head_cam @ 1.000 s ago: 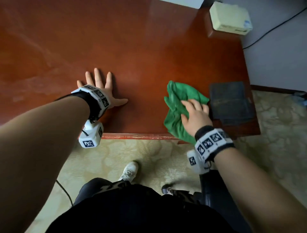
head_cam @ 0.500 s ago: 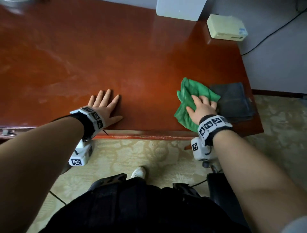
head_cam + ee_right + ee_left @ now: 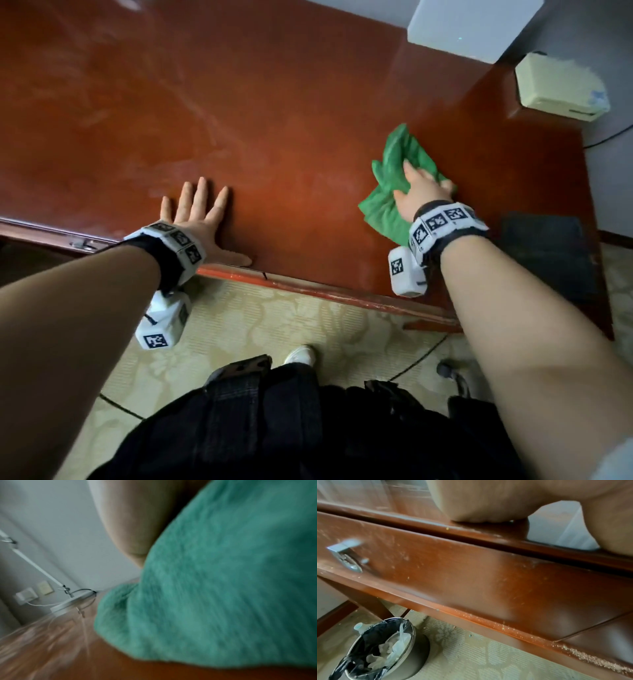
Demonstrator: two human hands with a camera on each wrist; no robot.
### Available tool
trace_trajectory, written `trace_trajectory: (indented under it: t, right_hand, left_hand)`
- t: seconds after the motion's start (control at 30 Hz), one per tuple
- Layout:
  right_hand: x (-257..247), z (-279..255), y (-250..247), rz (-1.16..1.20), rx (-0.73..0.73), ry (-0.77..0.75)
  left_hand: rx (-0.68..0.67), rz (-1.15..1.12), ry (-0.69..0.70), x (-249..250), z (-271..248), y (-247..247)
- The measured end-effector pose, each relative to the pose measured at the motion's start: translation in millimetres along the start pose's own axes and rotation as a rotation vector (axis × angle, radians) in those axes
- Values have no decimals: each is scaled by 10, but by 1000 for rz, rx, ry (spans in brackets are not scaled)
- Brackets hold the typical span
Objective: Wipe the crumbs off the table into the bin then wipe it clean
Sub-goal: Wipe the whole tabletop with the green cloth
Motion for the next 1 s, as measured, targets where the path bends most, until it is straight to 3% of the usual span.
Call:
trace_trajectory:
  t: [0.03, 0.1, 0.2, 0.27, 0.33, 0.4, 0.43, 0.53, 0.6, 0.63, 0.7, 0.8, 0.87, 0.93, 1.0]
  right_hand:
    - [-88, 40, 28, -17, -35, 30]
    - [-353, -44, 94, -72, -53, -89]
    - [-770, -476, 279, -203, -93, -541]
    - [-981, -808, 379, -316, -221, -824]
    - [-1041, -949, 417, -398, -387, -995]
    - [-969, -805, 295, -361, -444, -983]
    - [-913, -641, 219, -309, -379, -926]
    - [-636, -42, 0, -198, -94, -499]
    - [-496, 162, -25, -124, -33, -187]
    - [-512, 168, 5, -113, -26, -133]
    - [-685, 22, 100, -170, -38, -258]
    - [-1019, -446, 324, -272, -95, -697]
    - [-1161, -735, 394, -309, -196, -891]
    - [-1182, -823, 385, -360, -348, -1006]
    - [-1105, -695, 247, -320, -457, -1012]
  left_hand:
    - [-20, 11, 5, -15, 13, -2]
    - [-54, 38, 9, -35, 44, -19]
    - [-69, 54, 10, -28, 50, -55]
    - [-60, 48, 17, -25, 35, -54]
    - [-52, 43, 23, -33, 39, -34]
    - [-49, 36, 31, -41, 50, -23]
    - [-49, 35, 31, -46, 50, -22]
    - [-61, 32, 33, -57, 55, -32]
    - [-65, 23, 36, -52, 47, -28]
    - [-61, 19, 34, -52, 51, -29]
    - [-56, 19, 34, -59, 59, -20]
    - [-34, 17, 35, -62, 68, -8]
    - [-7, 6, 37, -54, 66, -2]
    - [8, 9, 36, -54, 63, 12]
    - [4, 21, 39, -53, 70, 18]
Point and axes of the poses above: each hand's wrist, its own z-axis towards the middle knuckle, its own y-axis out of the palm, x = y × z, the point moved 3 cm from there along z, towards the middle knuckle, and after that the axes turned 3 degrees about -y, right-handed, at the moved point
